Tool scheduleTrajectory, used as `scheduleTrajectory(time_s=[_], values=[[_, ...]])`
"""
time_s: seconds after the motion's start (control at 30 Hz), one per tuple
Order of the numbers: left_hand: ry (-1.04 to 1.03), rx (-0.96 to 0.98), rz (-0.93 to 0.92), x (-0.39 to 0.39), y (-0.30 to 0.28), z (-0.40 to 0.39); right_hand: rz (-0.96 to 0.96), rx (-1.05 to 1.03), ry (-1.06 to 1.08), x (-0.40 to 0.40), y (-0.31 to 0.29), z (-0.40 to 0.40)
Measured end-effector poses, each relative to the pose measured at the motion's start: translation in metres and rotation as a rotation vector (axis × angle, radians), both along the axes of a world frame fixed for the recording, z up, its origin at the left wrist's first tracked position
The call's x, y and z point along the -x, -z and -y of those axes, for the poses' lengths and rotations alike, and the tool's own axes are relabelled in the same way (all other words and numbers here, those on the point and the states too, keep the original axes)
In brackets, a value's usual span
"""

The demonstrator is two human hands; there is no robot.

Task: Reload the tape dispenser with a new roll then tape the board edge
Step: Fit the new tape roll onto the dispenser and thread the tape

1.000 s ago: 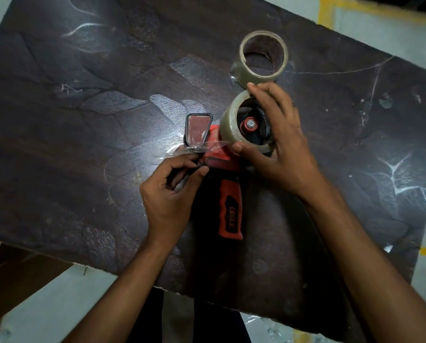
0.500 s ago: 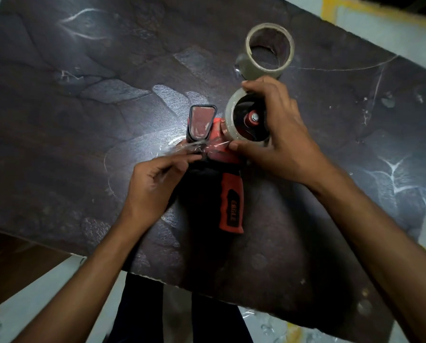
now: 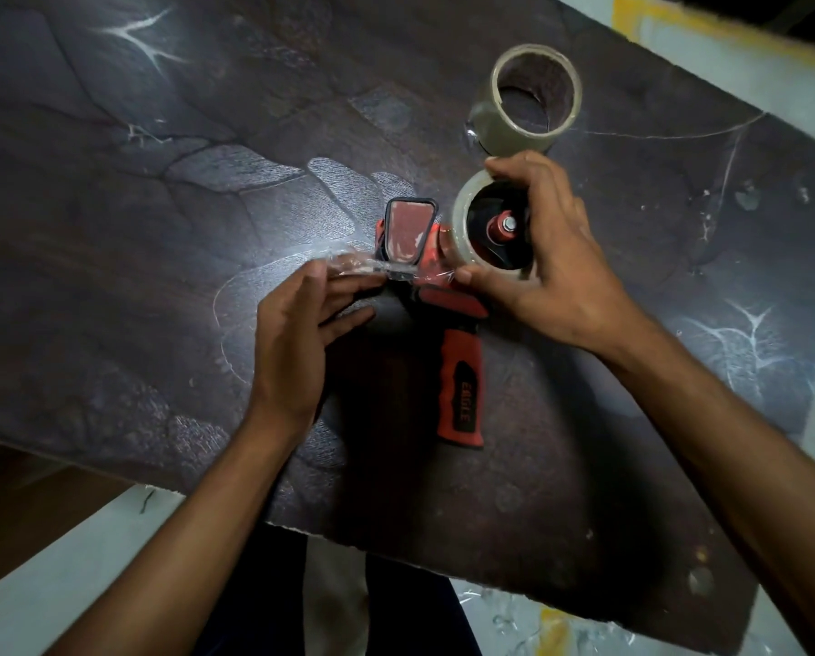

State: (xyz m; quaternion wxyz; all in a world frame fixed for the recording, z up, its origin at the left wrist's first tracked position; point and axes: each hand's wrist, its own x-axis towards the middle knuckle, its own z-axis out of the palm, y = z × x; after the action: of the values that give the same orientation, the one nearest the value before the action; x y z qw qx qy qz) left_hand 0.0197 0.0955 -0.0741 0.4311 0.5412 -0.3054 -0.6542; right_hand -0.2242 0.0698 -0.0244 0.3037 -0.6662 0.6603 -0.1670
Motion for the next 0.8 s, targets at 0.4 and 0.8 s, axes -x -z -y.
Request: scheduleTrajectory(time_s=[0.4, 0.8], values=[[0.149, 0.48, 0.455, 0.015, 0.009, -0.024, 0.013, 0.013, 0.002, 0.001, 0.002, -0.001], [0.128, 0.708, 0.822, 0.015, 0.01, -0.014, 0.014, 0.005, 0.016, 0.001, 0.001, -0.001]])
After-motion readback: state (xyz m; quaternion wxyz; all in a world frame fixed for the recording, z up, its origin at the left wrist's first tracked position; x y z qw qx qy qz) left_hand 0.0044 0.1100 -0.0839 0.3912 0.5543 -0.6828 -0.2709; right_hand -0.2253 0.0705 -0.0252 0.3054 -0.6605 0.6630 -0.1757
